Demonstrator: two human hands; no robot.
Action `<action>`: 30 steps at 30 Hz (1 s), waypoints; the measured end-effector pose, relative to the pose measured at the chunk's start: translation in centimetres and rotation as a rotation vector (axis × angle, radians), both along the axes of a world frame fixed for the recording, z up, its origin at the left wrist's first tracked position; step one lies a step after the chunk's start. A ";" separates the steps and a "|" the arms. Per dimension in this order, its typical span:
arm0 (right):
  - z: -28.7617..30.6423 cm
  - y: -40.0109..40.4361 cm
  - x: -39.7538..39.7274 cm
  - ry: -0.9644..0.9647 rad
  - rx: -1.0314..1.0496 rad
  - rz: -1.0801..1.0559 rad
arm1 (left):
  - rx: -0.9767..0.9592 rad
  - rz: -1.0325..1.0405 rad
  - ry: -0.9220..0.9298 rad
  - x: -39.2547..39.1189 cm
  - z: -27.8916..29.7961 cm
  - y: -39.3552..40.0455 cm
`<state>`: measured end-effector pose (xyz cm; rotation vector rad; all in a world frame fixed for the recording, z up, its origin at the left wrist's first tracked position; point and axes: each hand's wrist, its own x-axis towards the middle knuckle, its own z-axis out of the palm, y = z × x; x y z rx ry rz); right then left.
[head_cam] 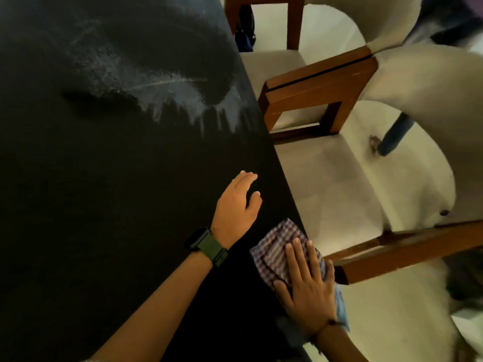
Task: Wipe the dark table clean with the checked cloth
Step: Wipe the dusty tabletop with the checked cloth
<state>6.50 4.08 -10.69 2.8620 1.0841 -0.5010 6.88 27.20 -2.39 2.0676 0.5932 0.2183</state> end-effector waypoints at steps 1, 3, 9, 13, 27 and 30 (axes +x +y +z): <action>-0.1 0.1 0.1 0.003 0.003 -0.004 | -0.005 -0.004 0.009 0.2 -0.2 -0.1; 0.1 1.2 1.2 0.019 0.029 0.005 | -0.012 -0.002 0.028 0.6 -0.6 -0.2; 0.9 13.7 12.5 0.062 0.139 -0.013 | 0.034 0.076 0.097 1.6 -1.4 0.3; 0.3 22.4 19.3 0.042 0.167 0.008 | 0.078 0.137 0.063 2.0 -1.8 1.0; 1.0 2.0 3.1 0.013 0.093 0.108 | 0.080 0.071 0.043 -0.3 -1.1 0.2; 0.4 -2.5 -1.7 0.000 0.022 0.120 | 0.057 0.098 0.017 -0.6 -1.1 0.1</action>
